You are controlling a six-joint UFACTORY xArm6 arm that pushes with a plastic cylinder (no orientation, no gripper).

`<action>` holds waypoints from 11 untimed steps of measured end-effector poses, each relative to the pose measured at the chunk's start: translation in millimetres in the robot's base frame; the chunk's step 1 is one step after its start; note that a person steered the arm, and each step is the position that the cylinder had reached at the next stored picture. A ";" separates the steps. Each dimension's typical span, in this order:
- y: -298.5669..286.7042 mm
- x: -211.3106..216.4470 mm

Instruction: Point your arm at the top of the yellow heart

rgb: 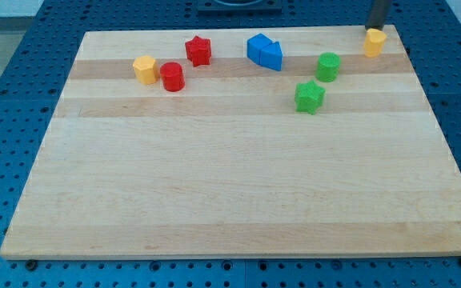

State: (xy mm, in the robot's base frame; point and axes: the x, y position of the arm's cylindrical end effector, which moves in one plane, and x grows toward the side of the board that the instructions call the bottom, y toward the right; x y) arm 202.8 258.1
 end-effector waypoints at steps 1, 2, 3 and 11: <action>0.0 0.0; 0.0 16.6; 0.0 75.2; -41.2 37.9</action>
